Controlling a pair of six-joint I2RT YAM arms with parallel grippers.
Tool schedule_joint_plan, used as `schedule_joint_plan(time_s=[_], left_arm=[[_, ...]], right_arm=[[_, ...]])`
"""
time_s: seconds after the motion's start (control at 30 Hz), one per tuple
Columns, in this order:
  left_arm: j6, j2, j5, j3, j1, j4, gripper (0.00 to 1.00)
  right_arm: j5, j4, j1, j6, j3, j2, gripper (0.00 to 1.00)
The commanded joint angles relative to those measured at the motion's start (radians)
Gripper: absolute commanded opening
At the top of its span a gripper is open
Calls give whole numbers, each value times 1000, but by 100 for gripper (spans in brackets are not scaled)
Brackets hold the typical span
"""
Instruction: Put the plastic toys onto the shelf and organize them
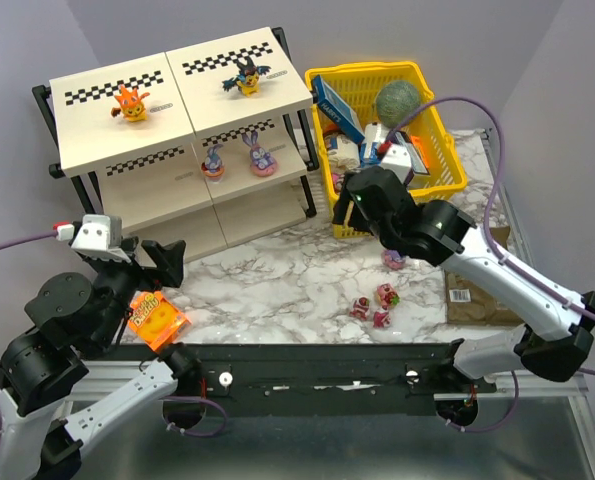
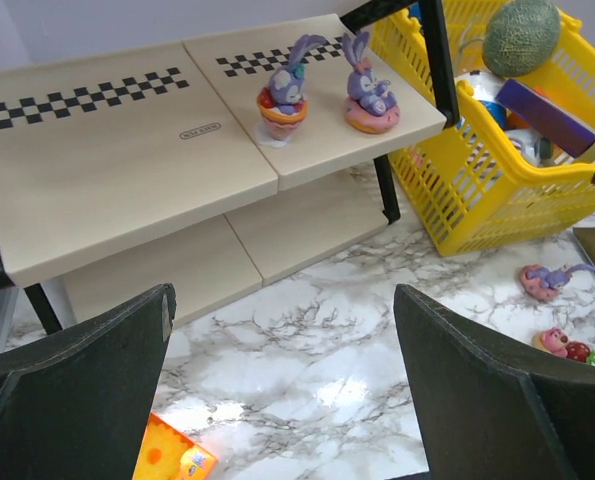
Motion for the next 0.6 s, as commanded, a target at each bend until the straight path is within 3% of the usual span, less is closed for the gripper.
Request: schedule_joint_plan(time_s=[0.0,0.13,0.37,0.57], left_arm=[[-2,2,92,-50,1,55,99],[0,25,139,-74,1,92,99],[1,111,199,-93,1,184,99],[0,198,274,-51,-1,247,99]], right_arm=[[28,-254,-37,201,-152,-88,79],[-14,-280,-78,290,-324,-133,77],[11,-267,-164,315,-471,-127,76],[-41,8,-305,126,-616,-151,77]])
